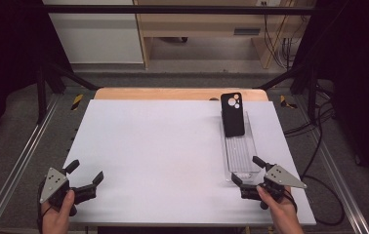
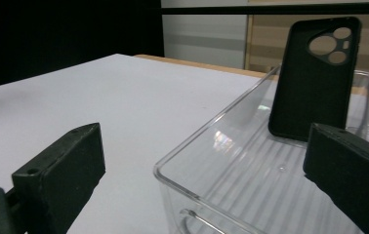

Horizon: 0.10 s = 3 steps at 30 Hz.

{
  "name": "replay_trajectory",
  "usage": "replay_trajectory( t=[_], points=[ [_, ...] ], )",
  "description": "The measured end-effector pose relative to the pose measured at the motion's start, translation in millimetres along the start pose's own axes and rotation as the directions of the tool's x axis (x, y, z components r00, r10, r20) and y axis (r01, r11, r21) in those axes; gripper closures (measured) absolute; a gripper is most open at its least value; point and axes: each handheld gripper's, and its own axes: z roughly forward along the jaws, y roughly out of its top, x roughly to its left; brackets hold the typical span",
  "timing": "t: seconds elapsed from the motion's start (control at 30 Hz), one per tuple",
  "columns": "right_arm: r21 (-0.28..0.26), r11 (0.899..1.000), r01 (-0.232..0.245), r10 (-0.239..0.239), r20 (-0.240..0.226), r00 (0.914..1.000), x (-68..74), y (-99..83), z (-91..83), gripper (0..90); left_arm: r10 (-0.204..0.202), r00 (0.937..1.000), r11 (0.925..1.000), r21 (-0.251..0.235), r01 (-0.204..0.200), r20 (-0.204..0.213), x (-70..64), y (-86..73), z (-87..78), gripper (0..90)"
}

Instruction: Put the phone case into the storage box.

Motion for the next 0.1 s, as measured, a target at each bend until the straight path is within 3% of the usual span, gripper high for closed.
replay_trajectory(
  t=[0.1],
  points=[
    [0.002, 1.000, -0.011, 0.011, -0.023, 0.9997, 3.8, 0.9, 0.4, 2.1, 0.007, 1.0000, 1.0000, 0.000, -0.007, 0.003, -1.6, 0.4, 1.0, 3.8]
  ],
)
